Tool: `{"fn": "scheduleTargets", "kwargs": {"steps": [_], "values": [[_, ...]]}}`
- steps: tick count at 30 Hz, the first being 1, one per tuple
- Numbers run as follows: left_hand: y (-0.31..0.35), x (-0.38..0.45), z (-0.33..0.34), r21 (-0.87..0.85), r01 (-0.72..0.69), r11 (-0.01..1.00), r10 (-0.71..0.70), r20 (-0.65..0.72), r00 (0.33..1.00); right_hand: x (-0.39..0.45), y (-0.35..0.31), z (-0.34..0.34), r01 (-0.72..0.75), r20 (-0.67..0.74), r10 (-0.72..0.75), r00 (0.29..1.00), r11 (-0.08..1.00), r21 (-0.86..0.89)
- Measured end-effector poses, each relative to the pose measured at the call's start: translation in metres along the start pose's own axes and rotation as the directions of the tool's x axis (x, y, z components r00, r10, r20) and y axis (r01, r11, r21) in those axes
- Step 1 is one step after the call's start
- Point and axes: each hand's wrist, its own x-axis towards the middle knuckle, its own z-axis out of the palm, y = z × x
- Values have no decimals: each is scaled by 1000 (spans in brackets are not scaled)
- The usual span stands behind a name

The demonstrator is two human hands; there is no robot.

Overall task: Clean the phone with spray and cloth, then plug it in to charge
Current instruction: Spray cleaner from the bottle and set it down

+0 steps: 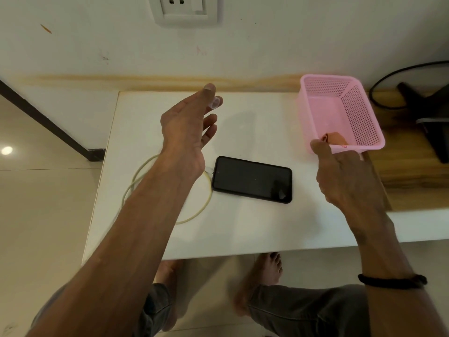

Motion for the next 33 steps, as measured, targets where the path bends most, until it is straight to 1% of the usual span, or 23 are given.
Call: {"fn": "scheduleTargets", "kwargs": {"steps": [2,4,5,7,9,11,12,14,16,18,22,26,28,30,33], "values": [[-2,-1,1,37,-7,999,5,46,999,1,-8,3,-59,39,53,998,980,190],[-5,-3,4,88,-27,996,17,107,994,2,-17,6,-145,127,103,987,910,389],[-7,-5,6,118,-37,992,20,140,990,2,-21,7,-187,187,110,976,867,462],[-12,-8,12,169,-50,984,15,201,979,2,-26,8,-227,290,79,954,820,525],[-17,-11,18,200,-53,978,3,243,970,2,-29,11,-174,337,-4,941,851,495],[-22,-13,25,204,-34,978,-19,252,968,3,-31,18,-99,343,-57,938,902,420],[-24,-13,27,201,-20,979,-31,248,968,4,-31,21,-44,318,-85,944,925,378],[-28,-13,31,191,-5,982,-43,244,969,4,-30,27,139,215,-203,955,951,277],[-31,-12,35,177,-11,984,-35,255,966,4,-29,30,298,139,-336,931,924,241],[-32,-12,38,158,-22,987,-19,256,967,6,-28,33,371,125,-411,903,893,257],[-34,-12,42,122,-40,992,11,229,973,8,-29,38,451,122,-484,867,864,225],[-36,-13,47,111,-90,990,66,201,977,10,-29,40,449,99,-469,878,877,170],[-37,-13,51,119,-165,979,141,193,971,13,-29,41,441,63,-454,889,885,150],[-39,-13,54,178,-293,939,261,182,948,14,-28,43,442,26,-450,893,886,140],[-41,-13,56,303,-495,814,445,224,867,15,-27,45,435,-12,-438,899,888,149]]}}
